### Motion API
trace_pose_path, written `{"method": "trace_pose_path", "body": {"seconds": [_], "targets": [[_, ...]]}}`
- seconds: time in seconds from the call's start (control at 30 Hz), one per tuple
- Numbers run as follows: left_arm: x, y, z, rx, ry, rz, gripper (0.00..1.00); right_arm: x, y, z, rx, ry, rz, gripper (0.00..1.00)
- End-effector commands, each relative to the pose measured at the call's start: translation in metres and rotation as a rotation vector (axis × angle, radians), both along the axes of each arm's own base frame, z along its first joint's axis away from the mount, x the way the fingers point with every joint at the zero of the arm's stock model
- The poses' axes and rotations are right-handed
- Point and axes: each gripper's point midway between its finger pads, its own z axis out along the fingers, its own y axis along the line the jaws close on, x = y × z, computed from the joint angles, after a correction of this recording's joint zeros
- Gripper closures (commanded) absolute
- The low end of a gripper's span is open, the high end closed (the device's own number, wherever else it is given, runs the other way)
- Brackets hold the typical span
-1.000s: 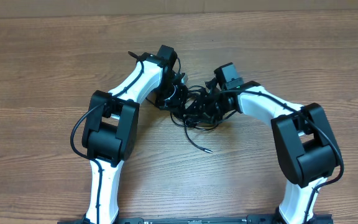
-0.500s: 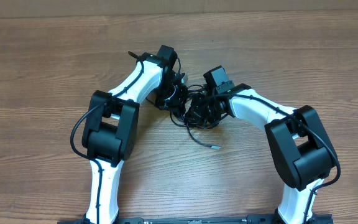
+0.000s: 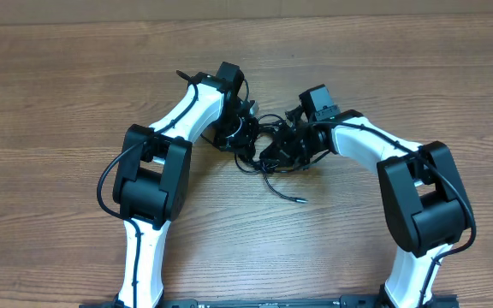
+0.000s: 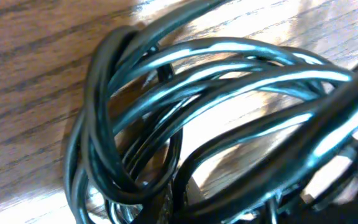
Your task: Untangle cables
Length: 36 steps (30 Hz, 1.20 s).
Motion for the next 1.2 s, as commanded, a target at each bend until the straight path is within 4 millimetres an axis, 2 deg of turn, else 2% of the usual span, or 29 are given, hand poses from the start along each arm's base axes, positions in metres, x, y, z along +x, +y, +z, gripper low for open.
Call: {"method": "trace_pose_path", "body": {"seconds": [0.0, 0.1, 0.3, 0.53, 0.77, 1.0, 1.17], "targets": [[-0.007, 0.011, -0.03, 0.085, 0.035, -0.01, 0.96, -0.004, 0.013, 0.026, 0.205, -0.047, 0.105, 0.96], [-0.007, 0.011, -0.03, 0.085, 0.034, -0.009, 0.96, -0.004, 0.021, 0.047, 0.332, -0.073, 0.148, 0.96], [-0.007, 0.011, -0.03, 0.085, 0.034, -0.01, 0.96, -0.009, 0.028, 0.07, 0.466, -0.085, 0.205, 0.96], [-0.007, 0.011, -0.03, 0.085, 0.034, -0.01, 0.96, -0.007, 0.013, 0.09, 0.585, -0.054, 0.203, 0.96], [-0.007, 0.011, -0.03, 0.085, 0.033, -0.009, 0.96, 0.006, -0.012, 0.081, 0.536, -0.002, 0.1, 0.96], [-0.007, 0.011, -0.03, 0.085, 0.033, -0.009, 0.96, 0.015, -0.015, 0.049, 0.348, -0.052, 0.053, 0.96], [-0.007, 0.011, -0.03, 0.085, 0.033, -0.009, 0.96, 0.012, -0.01, 0.044, 0.318, -0.097, 0.09, 0.96]]}}
